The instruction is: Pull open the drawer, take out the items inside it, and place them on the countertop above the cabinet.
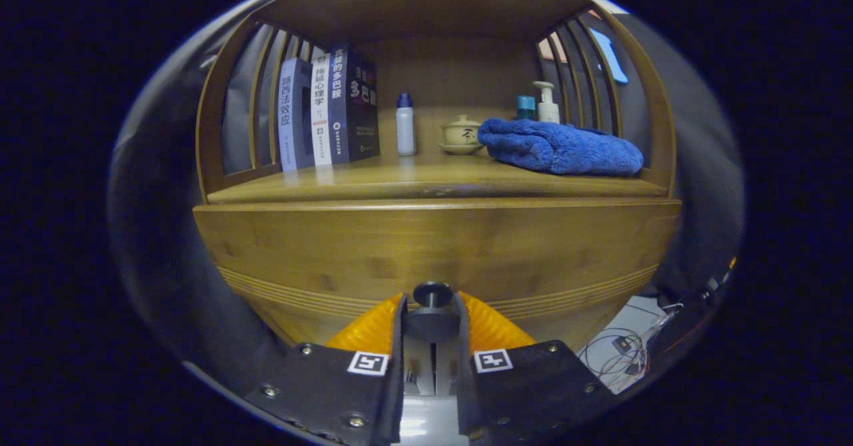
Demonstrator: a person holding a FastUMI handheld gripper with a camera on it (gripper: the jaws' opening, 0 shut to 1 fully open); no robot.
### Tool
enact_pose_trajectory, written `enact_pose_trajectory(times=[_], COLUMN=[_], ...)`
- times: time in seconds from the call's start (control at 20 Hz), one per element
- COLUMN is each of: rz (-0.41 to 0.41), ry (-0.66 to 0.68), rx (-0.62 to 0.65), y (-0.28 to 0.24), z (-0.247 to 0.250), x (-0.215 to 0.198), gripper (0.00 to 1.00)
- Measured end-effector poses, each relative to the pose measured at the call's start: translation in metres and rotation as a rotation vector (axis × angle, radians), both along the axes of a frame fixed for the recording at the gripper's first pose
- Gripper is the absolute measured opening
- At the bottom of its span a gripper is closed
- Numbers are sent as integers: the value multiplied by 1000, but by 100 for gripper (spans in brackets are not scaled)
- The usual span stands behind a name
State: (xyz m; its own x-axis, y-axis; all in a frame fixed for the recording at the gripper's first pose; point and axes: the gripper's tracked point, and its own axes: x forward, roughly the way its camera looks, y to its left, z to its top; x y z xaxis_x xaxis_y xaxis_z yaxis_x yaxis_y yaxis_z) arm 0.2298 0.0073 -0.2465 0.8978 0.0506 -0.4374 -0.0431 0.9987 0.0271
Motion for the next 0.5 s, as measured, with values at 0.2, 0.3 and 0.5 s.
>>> enact_pose_trajectory(times=[0.2, 0.3, 0.5], rz=[-19, -28, -62], ry=[-5, -12, -21], rx=[3, 11, 36], y=[-2, -3, -6], z=[4, 6, 9], x=[-23, -36, -62], gripper=[32, 32, 32])
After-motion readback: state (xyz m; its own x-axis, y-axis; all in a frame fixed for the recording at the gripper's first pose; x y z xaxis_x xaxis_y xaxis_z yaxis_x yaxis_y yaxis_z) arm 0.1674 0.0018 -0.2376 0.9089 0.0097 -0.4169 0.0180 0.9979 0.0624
